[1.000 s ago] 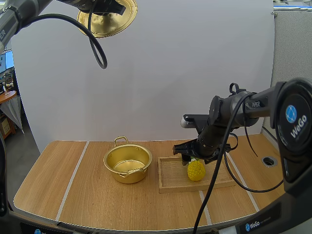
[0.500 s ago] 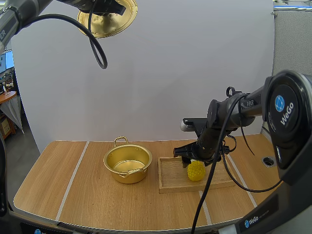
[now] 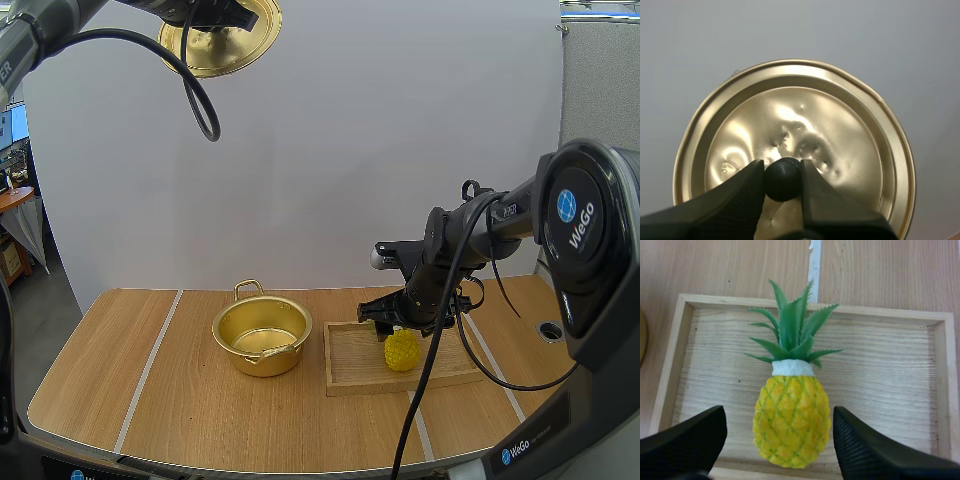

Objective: Open the pot, put the pineapple inside, and close it

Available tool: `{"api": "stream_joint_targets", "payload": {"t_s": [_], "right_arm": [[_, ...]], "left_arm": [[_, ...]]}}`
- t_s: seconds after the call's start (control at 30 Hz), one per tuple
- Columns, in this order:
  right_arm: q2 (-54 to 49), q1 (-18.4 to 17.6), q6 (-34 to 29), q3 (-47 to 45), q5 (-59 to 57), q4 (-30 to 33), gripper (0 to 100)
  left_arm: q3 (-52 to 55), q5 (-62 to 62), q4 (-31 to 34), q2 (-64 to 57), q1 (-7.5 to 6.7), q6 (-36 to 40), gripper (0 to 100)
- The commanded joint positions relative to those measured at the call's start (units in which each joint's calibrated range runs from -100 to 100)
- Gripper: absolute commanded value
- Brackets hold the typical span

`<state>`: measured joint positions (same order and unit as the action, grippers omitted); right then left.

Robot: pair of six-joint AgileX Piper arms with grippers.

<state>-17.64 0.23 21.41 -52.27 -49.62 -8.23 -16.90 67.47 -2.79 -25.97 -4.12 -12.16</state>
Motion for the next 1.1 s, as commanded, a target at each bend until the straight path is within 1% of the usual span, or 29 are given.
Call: {"api": "stream_joint_targets", "payload": {"t_s": [0.0, 0.53, 0.57, 0.63, 0.67, 0.7, 0.73, 0.9, 1.07], "right_arm": [[1.9, -0.1, 0.6, 0.4, 0.9, 0.3, 100], [8.2, -0.1, 0.9, 0.4, 3.1, 0.0, 100], [8.3, -0.1, 0.9, 0.4, 2.9, 0.0, 88], [8.3, -0.3, 1.0, 0.4, 2.2, -0.5, 49], [8.3, -0.5, 1.0, 0.4, 2.0, -0.5, 28], [8.3, -0.6, 1.0, 0.4, 1.8, -0.5, 10], [8.3, -0.6, 1.0, 0.4, 1.8, -0.5, 0], [5.7, -0.6, 1.0, 0.4, 2.1, 0.0, 0], [-1.5, -0.6, 1.3, 1.9, 0.0, -0.1, 0]], "left_arm": [[-0.6, -2.0, 0.5, -0.2, -0.21, 0.1, 0], [-0.6, -2.0, 0.5, -0.2, -0.21, 0.1, 0], [-0.6, -2.0, 0.5, -0.2, -0.21, 0.1, 0], [-0.6, -2.0, 0.5, -0.2, -0.21, 0.1, 0], [-0.6, -2.0, 0.5, -0.2, -0.21, 0.1, 0], [-0.6, -2.0, 0.5, -0.2, -0.21, 0.1, 0], [-0.6, -2.0, 0.5, -0.2, -0.21, 0.1, 0], [-0.6, -2.0, 0.5, -0.2, -0.21, 0.1, 0], [-0.6, -2.0, 0.5, -0.2, -0.21, 0.1, 0]]}}
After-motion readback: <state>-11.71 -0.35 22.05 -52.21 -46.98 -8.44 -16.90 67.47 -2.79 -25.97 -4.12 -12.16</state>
